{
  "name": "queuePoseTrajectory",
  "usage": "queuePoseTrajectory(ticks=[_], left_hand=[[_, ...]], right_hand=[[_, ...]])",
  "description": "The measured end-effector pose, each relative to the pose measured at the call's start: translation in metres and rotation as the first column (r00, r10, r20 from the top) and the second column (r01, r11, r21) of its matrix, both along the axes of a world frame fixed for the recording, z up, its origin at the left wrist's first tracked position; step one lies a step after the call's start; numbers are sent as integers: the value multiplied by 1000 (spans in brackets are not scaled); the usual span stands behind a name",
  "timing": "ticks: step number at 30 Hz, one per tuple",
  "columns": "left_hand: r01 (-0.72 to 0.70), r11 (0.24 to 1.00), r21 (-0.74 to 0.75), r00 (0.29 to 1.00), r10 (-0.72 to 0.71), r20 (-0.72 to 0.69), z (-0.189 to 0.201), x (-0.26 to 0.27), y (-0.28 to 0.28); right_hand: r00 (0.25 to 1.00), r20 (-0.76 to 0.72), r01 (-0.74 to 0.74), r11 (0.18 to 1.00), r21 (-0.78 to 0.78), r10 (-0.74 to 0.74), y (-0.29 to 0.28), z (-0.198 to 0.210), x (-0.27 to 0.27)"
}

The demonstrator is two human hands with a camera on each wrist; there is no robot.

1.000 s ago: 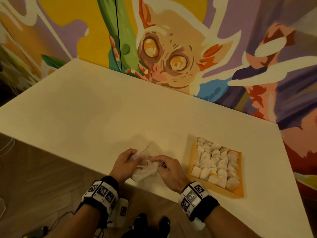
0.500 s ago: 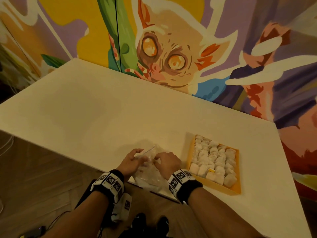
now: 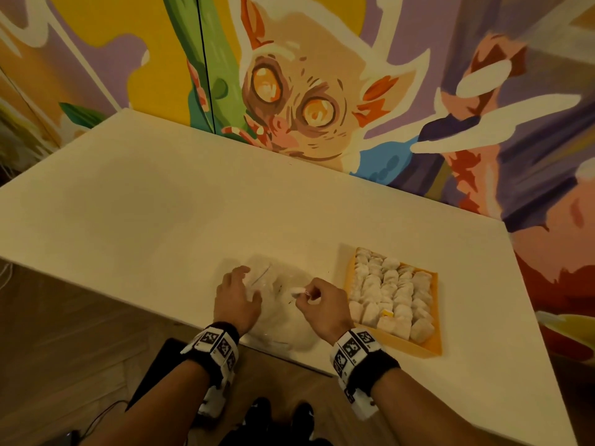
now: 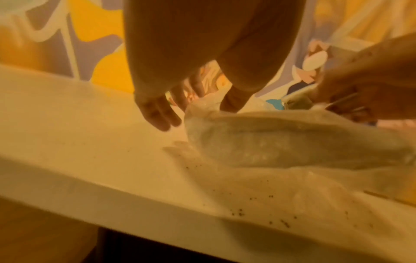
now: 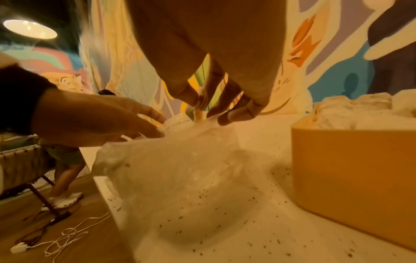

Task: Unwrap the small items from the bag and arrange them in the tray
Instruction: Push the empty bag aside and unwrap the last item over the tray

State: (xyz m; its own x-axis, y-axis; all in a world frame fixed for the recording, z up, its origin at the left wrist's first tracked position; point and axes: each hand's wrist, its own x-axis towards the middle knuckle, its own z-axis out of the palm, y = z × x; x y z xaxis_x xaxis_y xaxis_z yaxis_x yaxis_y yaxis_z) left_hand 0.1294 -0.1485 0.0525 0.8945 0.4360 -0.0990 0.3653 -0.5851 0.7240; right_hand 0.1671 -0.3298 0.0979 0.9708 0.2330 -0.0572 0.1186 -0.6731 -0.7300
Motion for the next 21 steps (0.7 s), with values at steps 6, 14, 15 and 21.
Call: queuePoseTrajectory(ticks=[6, 14, 15, 21], left_hand=[[207, 797, 567, 959, -281, 44, 14, 13, -9], [508, 596, 621, 854, -259, -450, 22, 33, -15], [527, 590, 611, 842, -264, -471, 22, 35, -15], [582, 534, 613, 800, -242, -549, 17, 38, -16]], right_hand=[[999, -50, 20, 999, 50, -17, -5, 1, -1], [928, -77, -365, 844, -393, 366, -6, 2, -7], [922, -83, -378, 831, -408, 379, -6, 3, -7], [901, -123, -424, 786, -450, 415, -4, 10, -7]])
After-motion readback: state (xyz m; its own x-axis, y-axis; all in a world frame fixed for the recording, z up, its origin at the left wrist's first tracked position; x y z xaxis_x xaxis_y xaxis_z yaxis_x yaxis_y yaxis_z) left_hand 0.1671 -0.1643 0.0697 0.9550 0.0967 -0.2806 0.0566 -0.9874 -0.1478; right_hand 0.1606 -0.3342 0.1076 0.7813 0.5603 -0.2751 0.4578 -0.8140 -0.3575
